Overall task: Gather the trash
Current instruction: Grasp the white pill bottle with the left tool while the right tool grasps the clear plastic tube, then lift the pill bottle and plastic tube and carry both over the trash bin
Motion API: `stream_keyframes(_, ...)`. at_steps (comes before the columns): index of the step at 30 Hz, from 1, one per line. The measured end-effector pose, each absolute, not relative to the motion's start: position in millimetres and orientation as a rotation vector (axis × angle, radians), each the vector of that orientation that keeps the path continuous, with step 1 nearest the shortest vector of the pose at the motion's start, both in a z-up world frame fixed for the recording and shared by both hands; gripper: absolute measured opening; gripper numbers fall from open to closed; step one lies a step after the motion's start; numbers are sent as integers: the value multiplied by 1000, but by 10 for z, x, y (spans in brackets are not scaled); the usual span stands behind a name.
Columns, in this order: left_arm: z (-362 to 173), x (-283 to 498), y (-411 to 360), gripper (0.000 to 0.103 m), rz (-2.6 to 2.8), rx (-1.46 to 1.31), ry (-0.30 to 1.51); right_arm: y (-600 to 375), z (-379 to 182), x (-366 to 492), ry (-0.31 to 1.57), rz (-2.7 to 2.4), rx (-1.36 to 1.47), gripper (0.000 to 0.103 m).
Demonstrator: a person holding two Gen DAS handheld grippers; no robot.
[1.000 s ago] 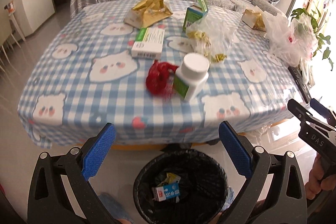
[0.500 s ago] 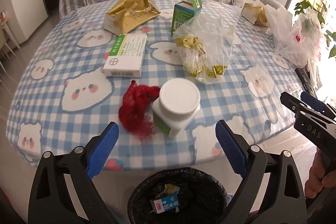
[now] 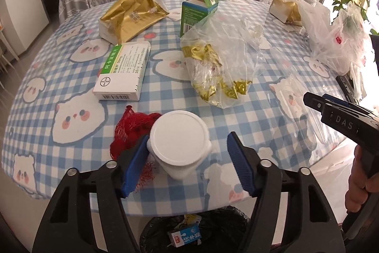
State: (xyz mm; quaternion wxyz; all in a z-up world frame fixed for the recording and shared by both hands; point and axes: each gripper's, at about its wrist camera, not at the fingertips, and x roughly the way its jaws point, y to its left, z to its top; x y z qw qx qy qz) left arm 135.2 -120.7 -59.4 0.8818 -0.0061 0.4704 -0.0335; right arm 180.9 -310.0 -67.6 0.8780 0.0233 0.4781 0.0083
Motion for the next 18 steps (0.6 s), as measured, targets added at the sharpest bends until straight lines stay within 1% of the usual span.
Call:
stream_keyframes(4,-601,1408,-1215,53,-62,-20,979,-3081,-731,1925,1019,14,51,45)
stream_keyframes(5,-602,1425,-1223,49,-59,-16,978,-3074,-747,1956,1026,12,48,44)
stream_keyframes(7,-609,1443,-1212,49,-57,-15,974,-3056,-781,1999,1039,6,47,40)
stream_keyframes(8,-610,1449,-1211,48,-54,-13,970,-3052,-797,2015,1046,1,46,37)
stream_keyframes(9,-612,1459,-1214,48,-53,-12,966,-3049,-814,2026,1054,-6,45,32)
stream_keyframes(11,-613,1466,-1214,48,-57,-9,961,-3055,-828,2032,1059,-11,49,26)
stream_keyframes(18,-593,1460,-1208,48,-79,-13,960,-3130,-775,2022,1037,-31,67,25)
